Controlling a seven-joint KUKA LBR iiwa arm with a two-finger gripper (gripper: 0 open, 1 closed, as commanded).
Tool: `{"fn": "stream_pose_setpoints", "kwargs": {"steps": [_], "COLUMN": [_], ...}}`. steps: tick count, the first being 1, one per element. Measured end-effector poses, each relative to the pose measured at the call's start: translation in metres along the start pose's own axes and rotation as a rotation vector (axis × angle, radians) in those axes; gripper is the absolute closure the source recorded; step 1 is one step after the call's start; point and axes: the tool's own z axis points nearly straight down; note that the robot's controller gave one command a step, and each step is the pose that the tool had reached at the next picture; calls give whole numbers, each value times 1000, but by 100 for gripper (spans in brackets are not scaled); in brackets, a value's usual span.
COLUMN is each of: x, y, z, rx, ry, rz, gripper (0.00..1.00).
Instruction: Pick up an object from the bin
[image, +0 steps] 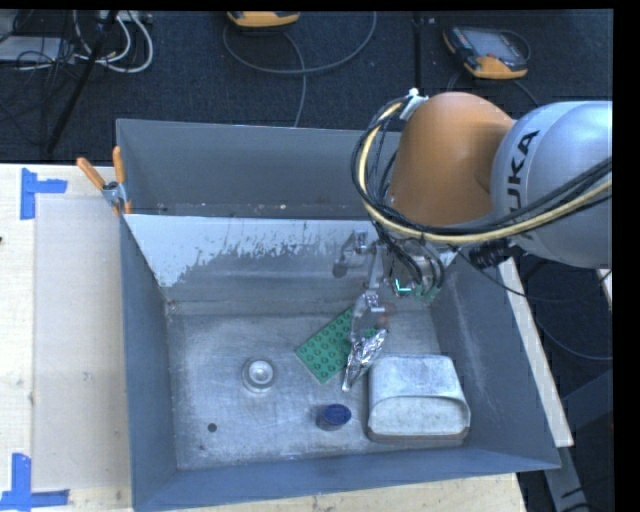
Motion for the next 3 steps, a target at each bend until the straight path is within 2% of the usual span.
{"fn": "stream_pose_setpoints", "kwargs": {"steps": [1, 2, 3], "x": [9, 4, -10], "y": [-25, 3, -21], "z": [133, 107, 94], "rx": [-2, 0, 1], "ry": [-9, -5, -4], "rz": [-318, -469, -505], "gripper": [0, 0, 0]}}
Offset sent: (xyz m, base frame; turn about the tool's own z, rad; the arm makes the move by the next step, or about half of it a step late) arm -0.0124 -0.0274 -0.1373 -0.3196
